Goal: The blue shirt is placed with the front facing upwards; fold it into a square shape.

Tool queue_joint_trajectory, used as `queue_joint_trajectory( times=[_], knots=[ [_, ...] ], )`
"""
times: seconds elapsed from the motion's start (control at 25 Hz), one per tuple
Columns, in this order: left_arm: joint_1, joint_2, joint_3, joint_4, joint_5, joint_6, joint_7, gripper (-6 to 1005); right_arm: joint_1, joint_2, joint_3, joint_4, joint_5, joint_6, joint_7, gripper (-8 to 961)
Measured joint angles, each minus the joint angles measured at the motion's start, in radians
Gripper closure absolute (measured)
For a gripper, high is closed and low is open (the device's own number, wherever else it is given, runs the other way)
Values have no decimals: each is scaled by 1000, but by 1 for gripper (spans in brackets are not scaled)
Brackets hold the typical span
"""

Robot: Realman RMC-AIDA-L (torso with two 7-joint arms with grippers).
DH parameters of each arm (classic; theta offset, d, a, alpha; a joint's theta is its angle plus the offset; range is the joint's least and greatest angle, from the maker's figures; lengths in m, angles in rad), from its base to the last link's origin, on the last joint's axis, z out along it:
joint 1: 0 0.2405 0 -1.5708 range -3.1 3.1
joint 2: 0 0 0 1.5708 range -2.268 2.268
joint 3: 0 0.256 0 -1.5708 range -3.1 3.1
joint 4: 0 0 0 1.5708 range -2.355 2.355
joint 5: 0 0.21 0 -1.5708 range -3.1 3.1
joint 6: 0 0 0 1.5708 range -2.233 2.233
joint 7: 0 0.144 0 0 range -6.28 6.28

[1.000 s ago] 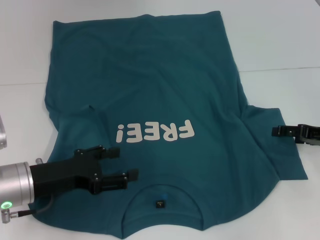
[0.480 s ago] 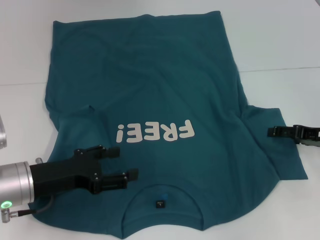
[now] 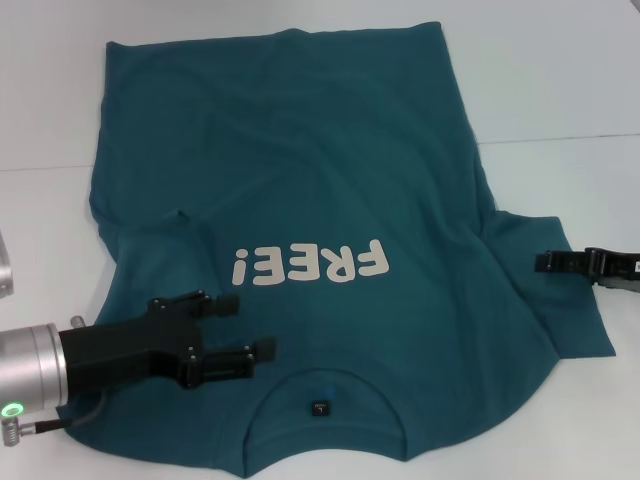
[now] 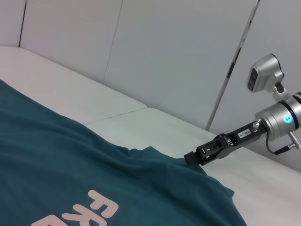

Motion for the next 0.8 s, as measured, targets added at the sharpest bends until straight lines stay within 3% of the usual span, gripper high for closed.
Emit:
queue_joint_trajectory(
  times=[0.6, 0.8],
  knots=[
    [-2, 0, 0, -4, -2, 0, -2, 121, -1, -1, -1, 2, -3, 1, -8, 450],
    [-2, 0, 0, -5, -2, 0, -2, 121, -3, -2, 3, 2, -2, 2, -9, 660]
  ],
)
